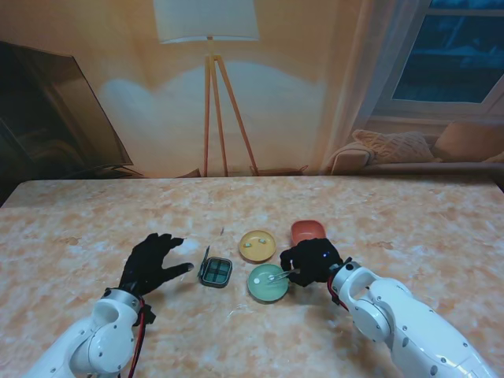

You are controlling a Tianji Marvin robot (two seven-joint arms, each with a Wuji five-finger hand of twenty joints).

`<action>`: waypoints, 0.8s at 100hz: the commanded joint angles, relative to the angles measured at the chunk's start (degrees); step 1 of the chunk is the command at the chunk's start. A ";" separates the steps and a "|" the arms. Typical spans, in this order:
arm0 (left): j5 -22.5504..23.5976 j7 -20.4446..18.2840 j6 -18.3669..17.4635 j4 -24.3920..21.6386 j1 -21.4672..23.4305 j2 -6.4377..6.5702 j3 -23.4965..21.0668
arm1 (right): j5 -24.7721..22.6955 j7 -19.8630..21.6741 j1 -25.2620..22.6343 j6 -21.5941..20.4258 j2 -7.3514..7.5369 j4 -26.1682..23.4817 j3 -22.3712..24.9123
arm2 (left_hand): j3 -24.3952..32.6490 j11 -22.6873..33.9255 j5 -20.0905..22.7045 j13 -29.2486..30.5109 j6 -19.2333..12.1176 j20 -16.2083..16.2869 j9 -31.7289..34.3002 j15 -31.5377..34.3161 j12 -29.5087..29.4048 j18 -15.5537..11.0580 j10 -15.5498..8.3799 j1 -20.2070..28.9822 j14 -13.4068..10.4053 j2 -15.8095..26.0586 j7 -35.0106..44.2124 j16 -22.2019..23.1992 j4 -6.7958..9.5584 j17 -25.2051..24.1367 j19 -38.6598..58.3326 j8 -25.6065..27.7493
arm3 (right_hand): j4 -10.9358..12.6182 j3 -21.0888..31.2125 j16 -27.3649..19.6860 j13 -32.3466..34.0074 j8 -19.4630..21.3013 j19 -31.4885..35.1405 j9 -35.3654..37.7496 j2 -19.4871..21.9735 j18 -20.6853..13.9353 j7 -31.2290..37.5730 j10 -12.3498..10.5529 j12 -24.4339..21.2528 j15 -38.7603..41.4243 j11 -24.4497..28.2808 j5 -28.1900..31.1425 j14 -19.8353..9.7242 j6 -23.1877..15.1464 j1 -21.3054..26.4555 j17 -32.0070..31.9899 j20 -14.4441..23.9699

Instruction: Refill the pill box with tweezers

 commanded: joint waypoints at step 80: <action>-0.95 -0.05 -0.16 -0.05 1.57 -0.44 -0.83 | 1.20 2.53 5.96 4.12 -0.99 3.82 -8.29 | -1.65 -0.19 1.18 -1.49 0.37 -0.15 -0.11 0.64 0.46 -1.66 0.26 0.44 0.08 2.91 -0.92 0.24 1.40 -0.51 -0.94 0.06 | -0.25 6.82 0.23 -8.30 2.06 -6.54 -8.22 -3.38 -3.65 -1.04 3.45 3.61 -1.28 -0.30 -5.57 -2.32 -0.47 -0.21 -6.83 1.41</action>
